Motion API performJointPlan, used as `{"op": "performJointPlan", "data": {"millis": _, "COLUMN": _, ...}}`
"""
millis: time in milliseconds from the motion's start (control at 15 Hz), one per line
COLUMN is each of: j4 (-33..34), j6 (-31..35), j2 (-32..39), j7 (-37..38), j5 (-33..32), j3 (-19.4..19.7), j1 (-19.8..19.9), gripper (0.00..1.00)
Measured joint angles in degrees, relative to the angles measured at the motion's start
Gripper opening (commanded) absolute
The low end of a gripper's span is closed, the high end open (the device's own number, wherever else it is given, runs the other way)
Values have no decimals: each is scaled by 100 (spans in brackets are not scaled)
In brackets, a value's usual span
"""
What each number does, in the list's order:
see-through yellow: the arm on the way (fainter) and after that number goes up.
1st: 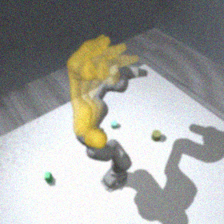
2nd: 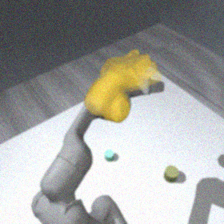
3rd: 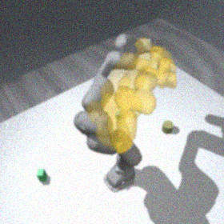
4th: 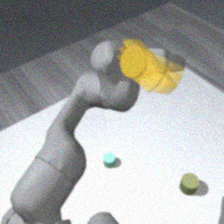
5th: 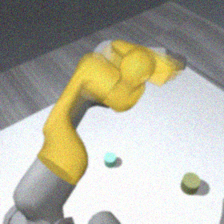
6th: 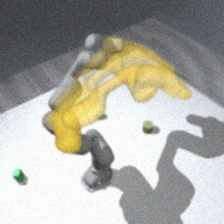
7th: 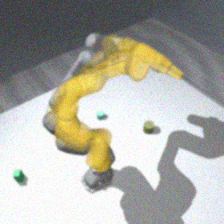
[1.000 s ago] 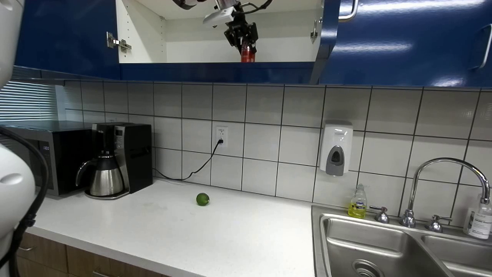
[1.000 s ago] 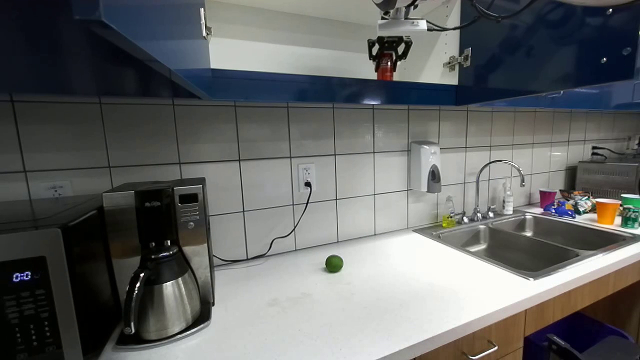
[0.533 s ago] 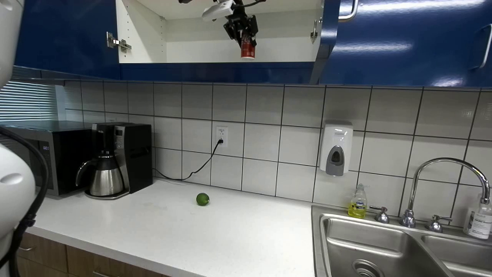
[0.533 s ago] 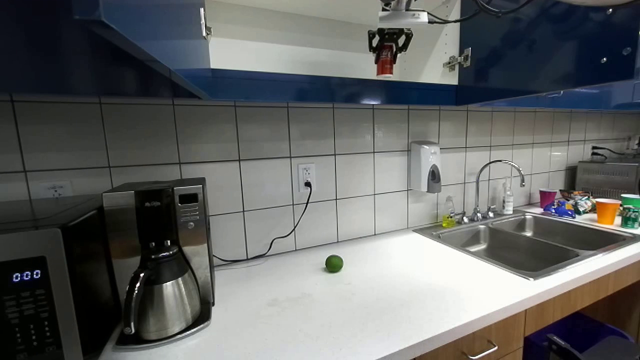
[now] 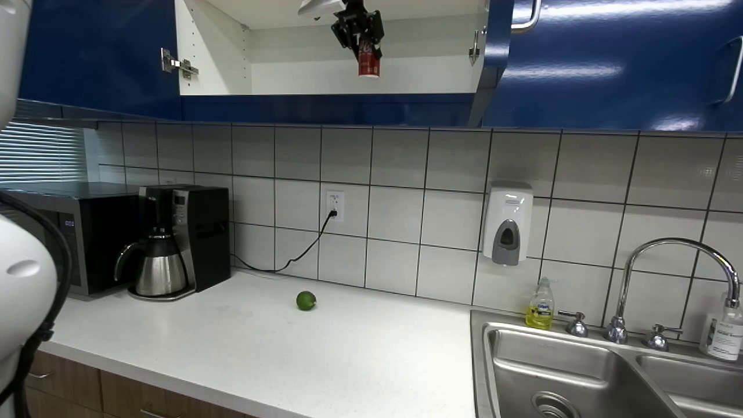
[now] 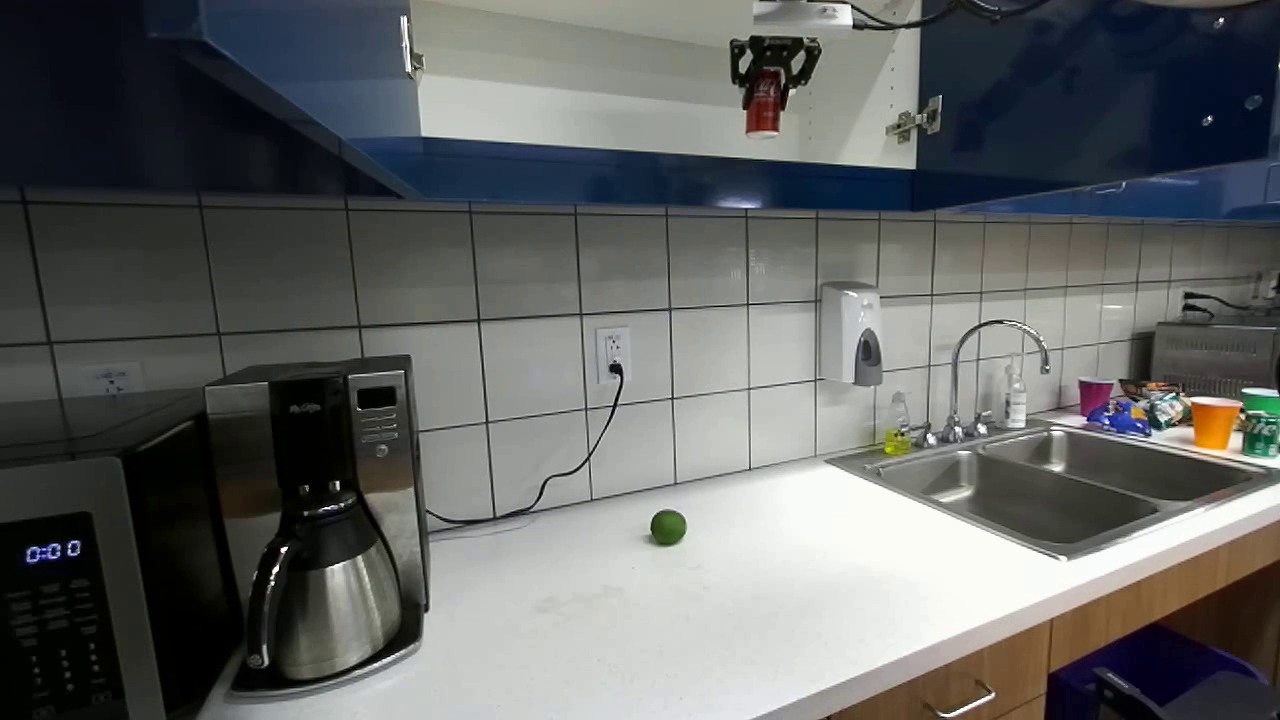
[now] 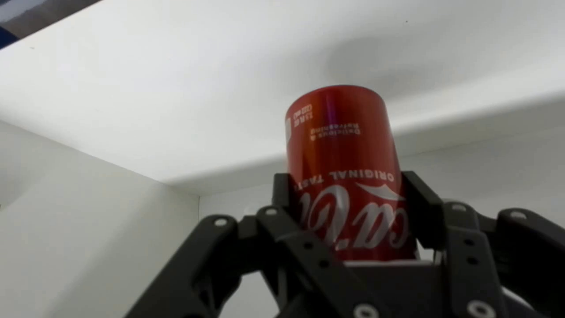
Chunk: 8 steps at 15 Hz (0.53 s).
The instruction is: Remove the can from the top cupboard
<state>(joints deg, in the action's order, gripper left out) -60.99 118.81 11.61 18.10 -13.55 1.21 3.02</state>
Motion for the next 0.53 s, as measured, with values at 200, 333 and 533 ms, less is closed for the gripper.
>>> {"op": "performJointPlan", "data": {"millis": 200, "j4": -2, "j6": -38, "j2": -118, "j7": 0, "j5": -4, "j3": 0, "j1": -94, "gripper": 38}}
{"op": "performJointPlan", "data": {"millis": 333, "j4": -21, "j6": -84, "j2": -231, "j7": 0, "j5": -6, "j3": 0, "j1": -153, "gripper": 38}}
{"op": "performJointPlan", "data": {"millis": 533, "j4": -141, "j6": -172, "j2": -473, "j7": 3, "j5": -14, "j3": 0, "j1": -230, "gripper": 38}}
